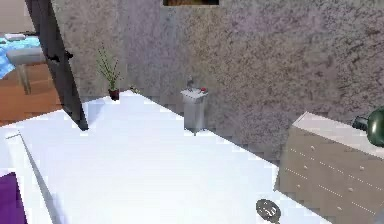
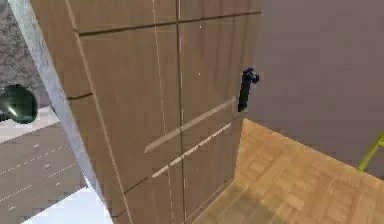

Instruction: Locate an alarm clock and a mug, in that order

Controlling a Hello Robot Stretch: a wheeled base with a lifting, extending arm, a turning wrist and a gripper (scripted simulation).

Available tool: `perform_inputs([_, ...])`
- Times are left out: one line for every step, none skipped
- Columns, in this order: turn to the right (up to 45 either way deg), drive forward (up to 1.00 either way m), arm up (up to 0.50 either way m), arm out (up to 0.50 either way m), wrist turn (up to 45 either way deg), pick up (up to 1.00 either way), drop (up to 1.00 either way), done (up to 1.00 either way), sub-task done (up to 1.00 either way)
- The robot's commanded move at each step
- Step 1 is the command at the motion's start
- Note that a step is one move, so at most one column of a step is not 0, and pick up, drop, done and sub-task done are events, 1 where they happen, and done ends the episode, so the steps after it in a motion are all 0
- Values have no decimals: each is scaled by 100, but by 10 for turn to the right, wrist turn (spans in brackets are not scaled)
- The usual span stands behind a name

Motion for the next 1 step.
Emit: perform_inputs([0, 65, 0, 0, 0, 0, 0, 0, 0])
